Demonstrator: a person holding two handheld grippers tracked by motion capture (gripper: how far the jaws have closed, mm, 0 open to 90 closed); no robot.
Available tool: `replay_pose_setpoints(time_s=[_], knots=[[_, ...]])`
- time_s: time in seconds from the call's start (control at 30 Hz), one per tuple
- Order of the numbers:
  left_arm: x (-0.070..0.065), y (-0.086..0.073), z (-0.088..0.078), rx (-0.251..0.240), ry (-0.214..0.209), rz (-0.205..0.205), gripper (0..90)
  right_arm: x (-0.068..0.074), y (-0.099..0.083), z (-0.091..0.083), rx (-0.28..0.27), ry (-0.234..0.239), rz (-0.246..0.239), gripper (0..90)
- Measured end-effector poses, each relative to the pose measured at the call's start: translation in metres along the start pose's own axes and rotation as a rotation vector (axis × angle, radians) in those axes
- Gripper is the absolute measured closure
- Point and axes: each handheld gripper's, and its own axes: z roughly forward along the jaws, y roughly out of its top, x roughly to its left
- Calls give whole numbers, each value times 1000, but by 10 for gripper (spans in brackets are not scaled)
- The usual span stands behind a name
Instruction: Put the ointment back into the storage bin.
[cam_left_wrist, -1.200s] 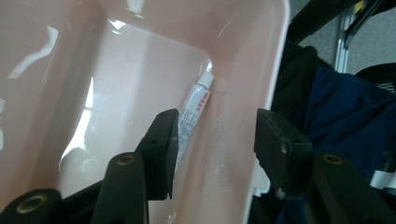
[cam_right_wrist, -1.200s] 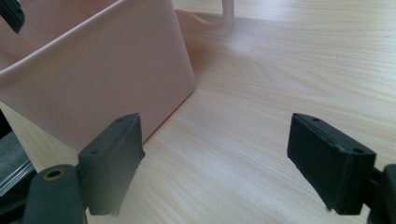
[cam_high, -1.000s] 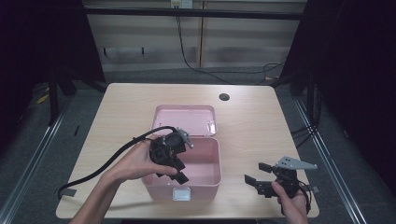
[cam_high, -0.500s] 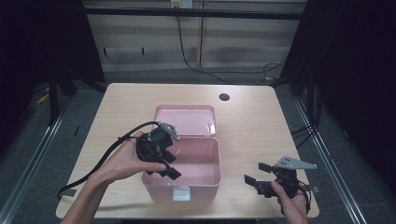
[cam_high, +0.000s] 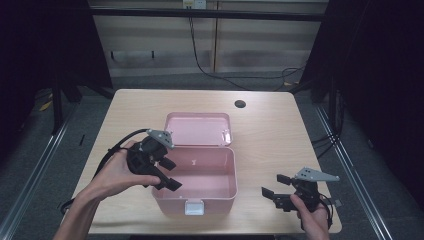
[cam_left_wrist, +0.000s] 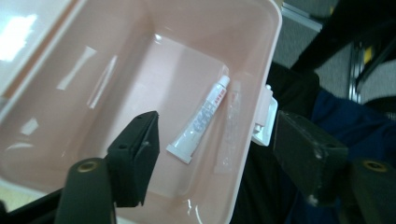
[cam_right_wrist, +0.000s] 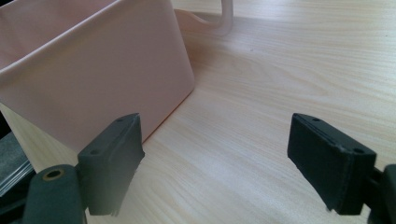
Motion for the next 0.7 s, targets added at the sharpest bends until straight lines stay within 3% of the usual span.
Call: replay_pose_setpoints(time_s=[0.03, 0.17, 0.33, 0.5, 0.7], knots=[[1, -2, -1, -21, 6, -19, 304, 0, 0, 0, 1, -2, 3, 176], [3, -12, -7, -31, 20, -24, 283, 0, 0, 0, 2, -5, 1, 176], [6, -25, -12, -50, -13, -32, 236, 0, 0, 0, 1, -4, 2, 176], [8, -38, -20, -63, -8, -44, 243, 0, 0, 1, 1, -2, 0, 174], [9, -57, -25, -102, -9, -50, 188, 0, 0, 1, 0, -1, 1, 174]])
